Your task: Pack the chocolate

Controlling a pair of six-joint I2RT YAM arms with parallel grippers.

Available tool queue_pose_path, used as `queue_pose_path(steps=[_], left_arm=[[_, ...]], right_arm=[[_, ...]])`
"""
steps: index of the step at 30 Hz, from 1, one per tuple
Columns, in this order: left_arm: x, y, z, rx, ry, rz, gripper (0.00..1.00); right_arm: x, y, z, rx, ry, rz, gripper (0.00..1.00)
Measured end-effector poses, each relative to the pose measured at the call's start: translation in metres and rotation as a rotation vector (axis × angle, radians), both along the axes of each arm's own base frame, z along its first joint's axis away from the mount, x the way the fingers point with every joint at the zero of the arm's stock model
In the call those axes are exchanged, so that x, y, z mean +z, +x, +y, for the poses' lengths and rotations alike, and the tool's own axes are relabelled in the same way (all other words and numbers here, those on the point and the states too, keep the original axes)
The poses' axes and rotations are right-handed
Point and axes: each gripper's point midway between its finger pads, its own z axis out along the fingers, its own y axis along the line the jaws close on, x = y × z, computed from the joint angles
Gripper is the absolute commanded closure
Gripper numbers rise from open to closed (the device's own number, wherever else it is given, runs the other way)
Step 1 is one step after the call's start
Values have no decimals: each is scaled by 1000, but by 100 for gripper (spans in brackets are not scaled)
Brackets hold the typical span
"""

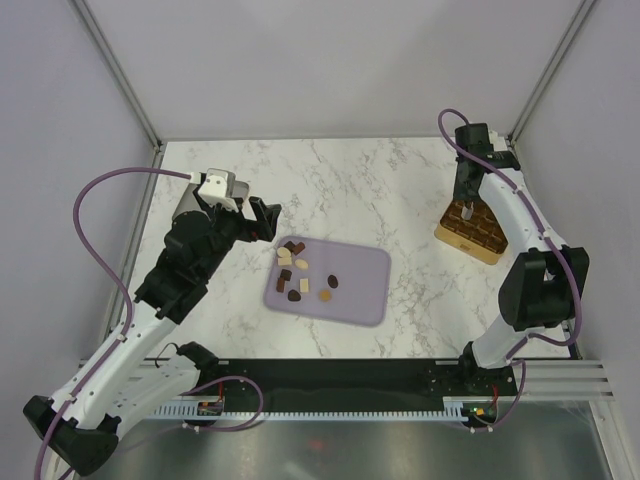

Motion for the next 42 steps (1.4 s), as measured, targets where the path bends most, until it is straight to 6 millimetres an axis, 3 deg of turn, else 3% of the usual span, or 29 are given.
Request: queue_pose_path(steps=[24,31,33,36,39,42], left_arm=[[1,0,0,0,-1,-2,0],[2,-1,1,0,-3,-6,0],[2,-1,1,0,-3,-6,0],[2,-1,1,1,-3,-6,0],[2,-1,1,2,-3,-6,0],[2,-1,1,3,-3,-6,0]], right_arm=[[-7,2,-1,-5,17,12,52],[-7,2,14,37,71,9,53],[0,1,27,72,86,-6,53],[16,-4,63,175,115,-43,53],[34,-19,120,339,140,-83,52],[38,-52,179,526,163,-90,51]])
